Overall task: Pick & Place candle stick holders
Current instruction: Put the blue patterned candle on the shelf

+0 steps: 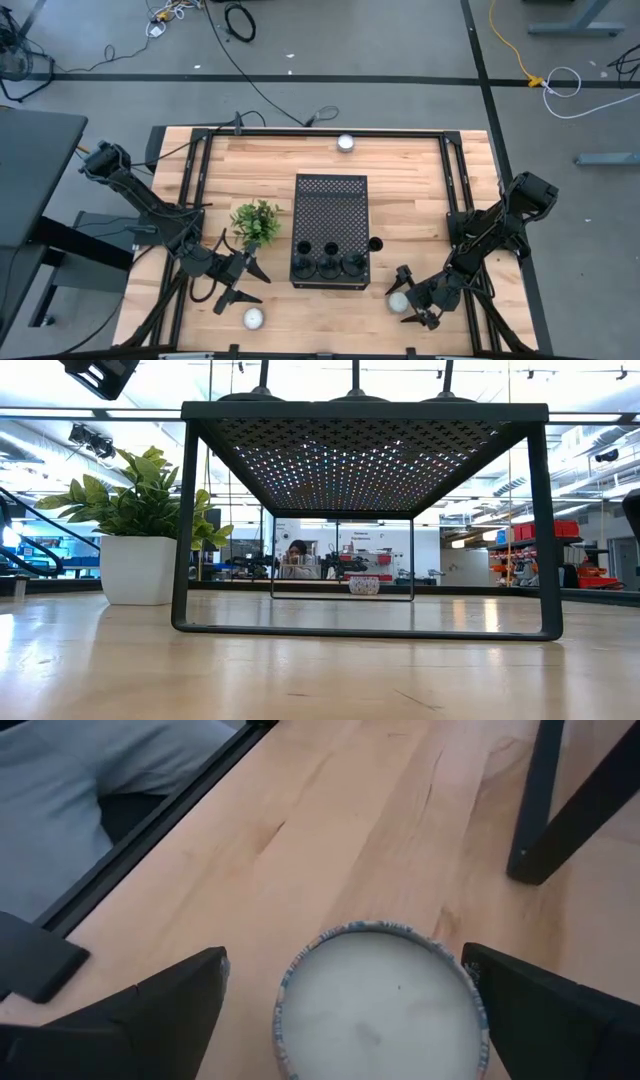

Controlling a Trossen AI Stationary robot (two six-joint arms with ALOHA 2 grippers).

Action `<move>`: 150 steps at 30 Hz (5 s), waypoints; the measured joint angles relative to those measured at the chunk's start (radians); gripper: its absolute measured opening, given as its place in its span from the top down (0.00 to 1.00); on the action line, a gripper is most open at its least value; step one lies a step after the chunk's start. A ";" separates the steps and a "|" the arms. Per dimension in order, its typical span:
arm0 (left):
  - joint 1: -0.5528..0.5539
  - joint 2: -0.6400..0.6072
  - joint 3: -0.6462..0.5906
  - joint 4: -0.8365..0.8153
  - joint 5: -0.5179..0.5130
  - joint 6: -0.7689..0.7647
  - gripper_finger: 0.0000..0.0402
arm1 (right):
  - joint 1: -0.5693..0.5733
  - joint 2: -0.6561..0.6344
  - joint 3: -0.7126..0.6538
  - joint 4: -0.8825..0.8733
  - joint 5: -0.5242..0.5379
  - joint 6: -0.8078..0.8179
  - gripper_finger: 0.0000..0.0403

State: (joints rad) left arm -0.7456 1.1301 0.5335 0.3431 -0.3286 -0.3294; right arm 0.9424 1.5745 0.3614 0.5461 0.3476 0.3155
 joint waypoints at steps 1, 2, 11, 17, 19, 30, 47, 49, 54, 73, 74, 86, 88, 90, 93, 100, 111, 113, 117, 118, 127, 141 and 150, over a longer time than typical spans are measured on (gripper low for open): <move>0.000 0.000 0.000 0.000 0.000 0.000 0.38 | 0.000 0.000 0.000 0.000 0.001 0.009 0.01; 0.000 0.000 0.000 0.000 0.000 0.000 0.38 | 0.000 0.000 0.000 0.000 0.004 0.016 0.01; 0.000 0.000 0.000 0.000 0.000 0.000 0.38 | -0.001 0.000 0.000 0.000 0.011 0.029 0.02; 0.000 0.000 0.000 0.000 0.000 0.000 0.38 | -0.001 0.000 0.000 -0.001 0.011 0.055 0.13; 0.000 0.000 0.000 0.000 0.000 0.000 0.38 | -0.001 0.000 0.000 -0.001 0.010 0.056 0.18; 0.000 0.000 0.000 0.000 0.000 0.000 0.38 | -0.001 -0.002 0.000 0.000 0.000 0.077 0.40; 0.000 0.000 0.000 0.000 0.000 0.000 0.38 | -0.001 0.000 -0.001 0.084 0.056 0.067 0.46; 0.000 0.000 0.000 0.000 0.000 0.000 0.38 | -0.001 0.000 -0.001 0.057 0.032 0.035 0.46; 0.000 0.000 0.000 0.000 0.000 0.000 0.38 | 0.000 0.000 -0.001 0.059 -0.003 0.044 0.39; 0.000 0.000 0.000 0.000 0.000 0.000 0.38 | 0.020 0.000 -0.001 -0.053 -0.112 0.065 0.05; 0.000 0.000 0.000 0.000 0.000 0.000 0.38 | 0.024 0.000 -0.001 -0.060 -0.106 0.065 0.04; 0.000 0.000 0.000 0.000 0.000 0.000 0.38 | 0.033 0.017 0.001 -0.100 -0.029 0.026 0.03; 0.000 0.000 0.000 0.000 0.000 0.000 0.38 | 0.033 0.021 0.001 -0.099 -0.025 0.017 0.03; 0.000 0.000 0.000 0.000 0.000 0.000 0.38 | 0.033 0.021 0.002 -0.107 -0.026 0.006 0.03; 0.000 0.000 0.000 0.000 0.000 0.000 0.38 | 0.033 0.021 0.002 -0.111 -0.025 0.002 0.03; 0.000 0.000 0.000 0.000 0.000 0.000 0.38 | 0.032 0.022 0.002 -0.114 -0.013 0.006 0.12; 0.000 0.000 0.000 0.000 0.000 0.000 0.38 | 0.031 0.022 0.000 -0.106 -0.007 0.042 0.32; 0.000 0.000 0.000 0.000 0.000 0.000 0.38 | 0.031 0.022 0.000 -0.104 -0.007 0.042 0.32; 0.000 0.000 0.000 0.000 0.000 0.000 0.38 | 0.029 0.024 -0.001 -0.095 0.007 0.038 0.26; 0.000 0.000 0.000 0.000 0.000 0.000 0.38 | 0.029 0.024 -0.001 -0.093 0.014 0.032 0.24; 0.000 0.000 0.000 0.000 0.000 0.000 0.38 | 0.024 0.025 -0.002 -0.067 0.019 0.027 0.29; 0.001 0.000 0.000 0.000 0.000 0.000 0.38 | 0.020 0.024 -0.003 -0.072 0.018 0.044 0.43; 0.002 0.000 0.000 0.002 0.000 0.000 0.38 | 0.021 0.024 -0.003 -0.018 0.034 0.053 0.50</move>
State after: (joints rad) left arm -0.7437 1.1301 0.5335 0.3452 -0.3285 -0.3294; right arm 0.9634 1.5982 0.3580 0.5277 0.3820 0.3680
